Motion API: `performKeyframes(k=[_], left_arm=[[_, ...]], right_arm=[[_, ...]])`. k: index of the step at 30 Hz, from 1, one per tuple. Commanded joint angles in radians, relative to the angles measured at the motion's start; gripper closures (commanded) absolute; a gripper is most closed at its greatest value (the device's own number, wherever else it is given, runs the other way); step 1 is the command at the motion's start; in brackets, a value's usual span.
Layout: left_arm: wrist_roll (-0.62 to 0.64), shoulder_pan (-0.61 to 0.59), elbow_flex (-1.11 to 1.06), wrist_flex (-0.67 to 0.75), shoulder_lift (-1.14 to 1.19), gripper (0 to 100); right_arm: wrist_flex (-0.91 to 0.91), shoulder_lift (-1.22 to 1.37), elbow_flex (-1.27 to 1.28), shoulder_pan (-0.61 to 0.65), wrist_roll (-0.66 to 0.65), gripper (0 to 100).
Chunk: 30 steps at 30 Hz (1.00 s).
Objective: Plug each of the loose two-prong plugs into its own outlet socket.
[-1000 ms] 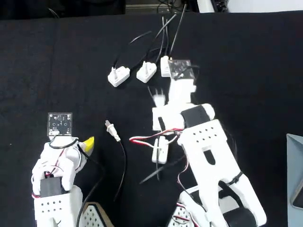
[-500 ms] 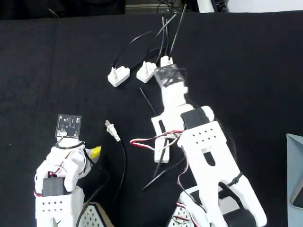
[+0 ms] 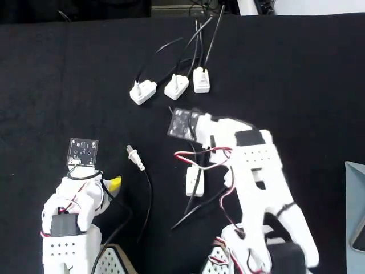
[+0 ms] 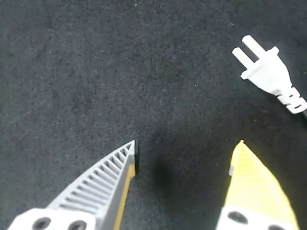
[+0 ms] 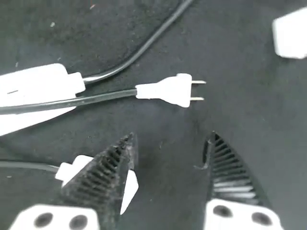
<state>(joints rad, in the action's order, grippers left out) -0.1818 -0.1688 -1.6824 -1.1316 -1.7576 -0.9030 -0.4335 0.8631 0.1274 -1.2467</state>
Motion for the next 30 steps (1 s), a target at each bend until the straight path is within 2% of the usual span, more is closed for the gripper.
performKeyframes(k=[1, 9, 23, 30], left_arm=[[-0.002, 0.007, -0.021, 0.002, -0.005, 69], [-0.002, 0.013, -0.021, -0.003, 0.002, 69], [-0.002, 0.01, -0.021, -0.003, 0.002, 69], [-0.002, 0.01, -0.021, -0.003, 0.002, 69]], right_arm=[[0.086, 0.054, 0.001, -0.014, -0.072, 77.3], [0.17, 0.171, 0.004, 0.02, -0.153, 77.0], [0.456, 0.329, 0.082, 0.072, -0.157, 77.9], [0.496, 0.36, 0.081, 0.071, -0.152, 96.9]])
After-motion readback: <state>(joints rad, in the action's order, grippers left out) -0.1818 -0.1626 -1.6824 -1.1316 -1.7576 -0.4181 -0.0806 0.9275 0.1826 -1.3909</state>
